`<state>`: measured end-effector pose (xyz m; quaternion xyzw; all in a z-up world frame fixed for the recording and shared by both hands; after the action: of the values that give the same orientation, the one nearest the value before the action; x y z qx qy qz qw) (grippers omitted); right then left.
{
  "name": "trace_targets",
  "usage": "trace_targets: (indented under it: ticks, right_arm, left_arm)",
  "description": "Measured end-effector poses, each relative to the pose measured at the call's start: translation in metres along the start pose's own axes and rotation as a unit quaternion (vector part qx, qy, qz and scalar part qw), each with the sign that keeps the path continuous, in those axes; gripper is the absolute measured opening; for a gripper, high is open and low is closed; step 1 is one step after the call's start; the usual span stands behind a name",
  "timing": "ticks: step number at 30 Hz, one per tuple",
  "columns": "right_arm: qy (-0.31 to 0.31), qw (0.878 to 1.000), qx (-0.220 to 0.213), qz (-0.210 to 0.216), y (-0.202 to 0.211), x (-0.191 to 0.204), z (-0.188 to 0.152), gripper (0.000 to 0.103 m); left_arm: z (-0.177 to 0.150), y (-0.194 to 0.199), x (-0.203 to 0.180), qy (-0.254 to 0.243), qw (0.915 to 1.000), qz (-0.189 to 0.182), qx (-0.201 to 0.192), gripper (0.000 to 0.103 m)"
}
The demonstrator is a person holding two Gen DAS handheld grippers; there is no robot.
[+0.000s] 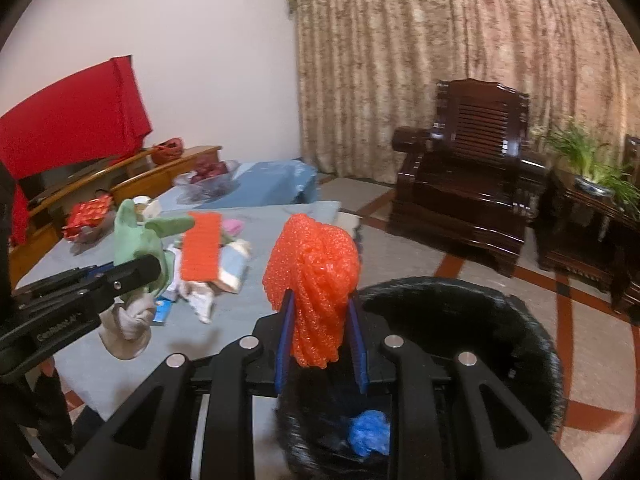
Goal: Collect trash
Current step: 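Move both tools over the bin and release the glove and orange net, then grasp the long orange foam net on the table with the right tool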
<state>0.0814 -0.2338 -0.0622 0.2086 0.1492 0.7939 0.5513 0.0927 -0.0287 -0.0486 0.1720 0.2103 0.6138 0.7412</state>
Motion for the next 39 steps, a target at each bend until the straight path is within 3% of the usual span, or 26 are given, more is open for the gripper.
trace_targets:
  ticks: [8, 19, 21, 23, 25, 26, 28, 30, 34, 39]
  right_arm:
    - [-0.028, 0.998, -0.003, -0.05, 0.018, -0.041, -0.007, 0.025]
    - [-0.065, 0.992, 0.017, -0.106, 0.023, -0.098, -0.029, 0.025]
    - [-0.071, 0.991, 0.023, -0.115, 0.022, -0.106, -0.035, 0.029]
    - [-0.076, 0.989, 0.027, -0.122, 0.023, -0.111, -0.041, 0.03]
    - [-0.083, 0.987, 0.03, -0.135, 0.024, -0.117, -0.047, 0.051]
    - [-0.087, 0.986, 0.031, -0.138, 0.025, -0.119, -0.049, 0.056]
    - [-0.094, 0.984, 0.027, -0.151, 0.028, -0.124, -0.051, 0.082]
    - [-0.096, 0.981, 0.017, -0.165, 0.033, -0.124, -0.053, 0.096]
    - [-0.106, 0.977, -0.002, -0.185, 0.037, -0.122, -0.047, 0.097]
    - [-0.094, 0.983, -0.029, -0.154, 0.035, -0.104, -0.035, 0.097]
  left_arm:
    - [-0.003, -0.032, -0.061, -0.042, 0.9971, -0.062, 0.014, 0.016]
    - [-0.014, -0.076, -0.116, -0.075, 0.9911, -0.105, 0.035, 0.016]
    - [-0.017, -0.084, -0.121, -0.074, 0.9896, -0.115, 0.045, 0.02]
    - [-0.018, -0.091, -0.124, -0.07, 0.9884, -0.123, 0.056, 0.03]
    - [-0.018, -0.096, -0.12, -0.058, 0.9879, -0.13, 0.063, 0.054]
    - [-0.019, -0.096, -0.118, -0.056, 0.9882, -0.129, 0.061, 0.055]
    - [-0.018, -0.097, -0.115, -0.058, 0.9893, -0.122, 0.055, 0.063]
    - [-0.016, -0.094, -0.105, -0.052, 0.9919, -0.106, 0.046, 0.071]
    - [-0.009, -0.082, -0.083, -0.045, 0.9965, -0.066, 0.024, 0.087]
    - [-0.002, -0.061, -0.036, -0.03, 0.9995, -0.012, 0.004, 0.091]
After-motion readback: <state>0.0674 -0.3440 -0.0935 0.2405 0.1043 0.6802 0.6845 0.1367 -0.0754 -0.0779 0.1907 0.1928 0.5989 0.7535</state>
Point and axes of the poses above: each gripper's, at about its wrist camera, not at the fingertips, and y roughly against the way its jaws point, x to its left, z to its top, the point moved 1 cm from there along -y, roughly the way its jaws point, and after that the axes turned 9 degrees about z, right-handed, at the moved point
